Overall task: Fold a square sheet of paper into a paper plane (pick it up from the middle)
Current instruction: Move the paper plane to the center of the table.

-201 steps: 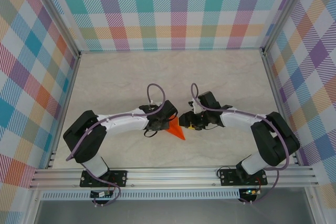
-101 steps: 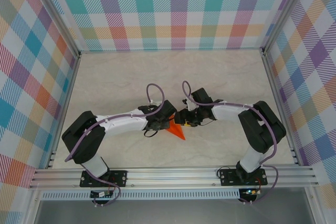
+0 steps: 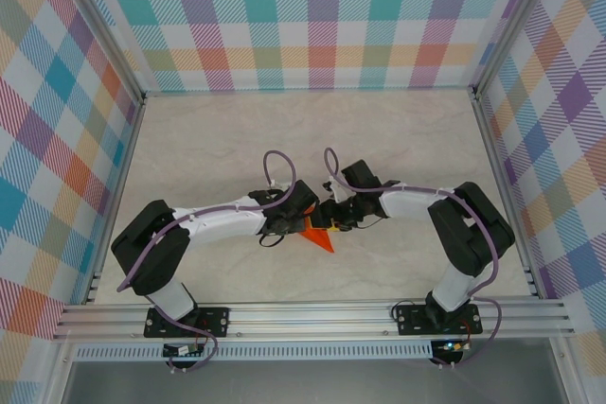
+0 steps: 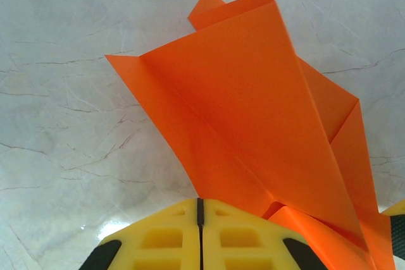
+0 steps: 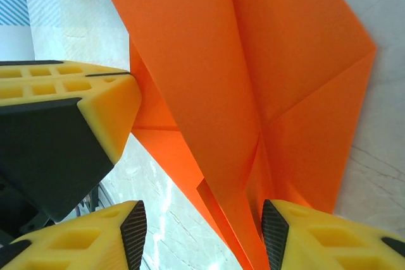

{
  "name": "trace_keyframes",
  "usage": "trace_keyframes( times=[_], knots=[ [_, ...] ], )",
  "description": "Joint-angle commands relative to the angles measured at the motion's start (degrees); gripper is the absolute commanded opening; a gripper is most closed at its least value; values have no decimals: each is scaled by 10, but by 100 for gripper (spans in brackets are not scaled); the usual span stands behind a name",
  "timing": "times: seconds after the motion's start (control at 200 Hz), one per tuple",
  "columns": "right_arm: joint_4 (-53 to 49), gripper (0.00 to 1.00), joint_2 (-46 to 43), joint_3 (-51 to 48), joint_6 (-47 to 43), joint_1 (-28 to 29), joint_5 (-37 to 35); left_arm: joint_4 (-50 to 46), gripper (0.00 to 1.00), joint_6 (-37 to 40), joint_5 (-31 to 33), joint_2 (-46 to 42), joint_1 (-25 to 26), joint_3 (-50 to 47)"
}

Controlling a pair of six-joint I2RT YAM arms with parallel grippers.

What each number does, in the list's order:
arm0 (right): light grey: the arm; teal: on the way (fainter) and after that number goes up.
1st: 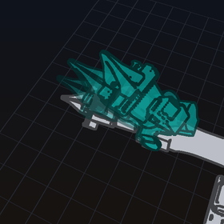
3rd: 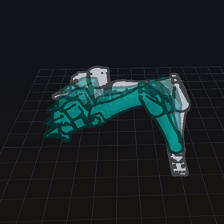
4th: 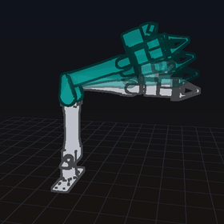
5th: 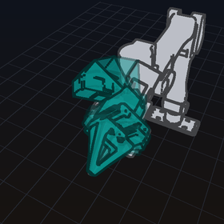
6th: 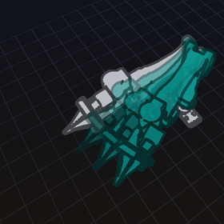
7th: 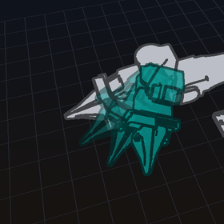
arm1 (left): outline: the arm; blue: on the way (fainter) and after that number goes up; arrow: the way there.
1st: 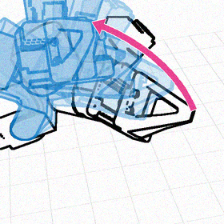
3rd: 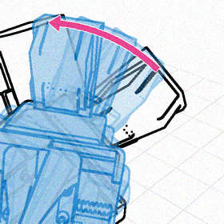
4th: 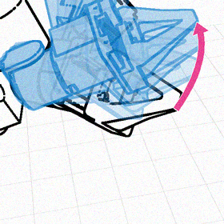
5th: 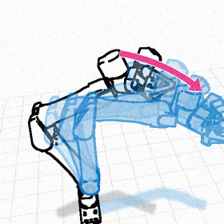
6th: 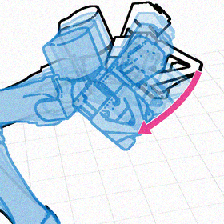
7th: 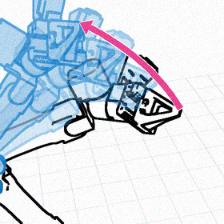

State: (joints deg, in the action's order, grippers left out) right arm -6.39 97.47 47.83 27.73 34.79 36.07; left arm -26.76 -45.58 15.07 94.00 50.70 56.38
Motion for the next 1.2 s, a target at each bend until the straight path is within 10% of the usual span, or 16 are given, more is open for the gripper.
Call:
trace_keyframes(
  times=[0.0, 1.195],
  knots=[
    [9, 53, -14, -11, -22, 8, 4, 3, 7, 4, -4, -13, -7, -10],
    [-77, 25, 26, 48, -92, 93, -201, 15, 14, -2, -21, -42, -10, -25]
  ],
)
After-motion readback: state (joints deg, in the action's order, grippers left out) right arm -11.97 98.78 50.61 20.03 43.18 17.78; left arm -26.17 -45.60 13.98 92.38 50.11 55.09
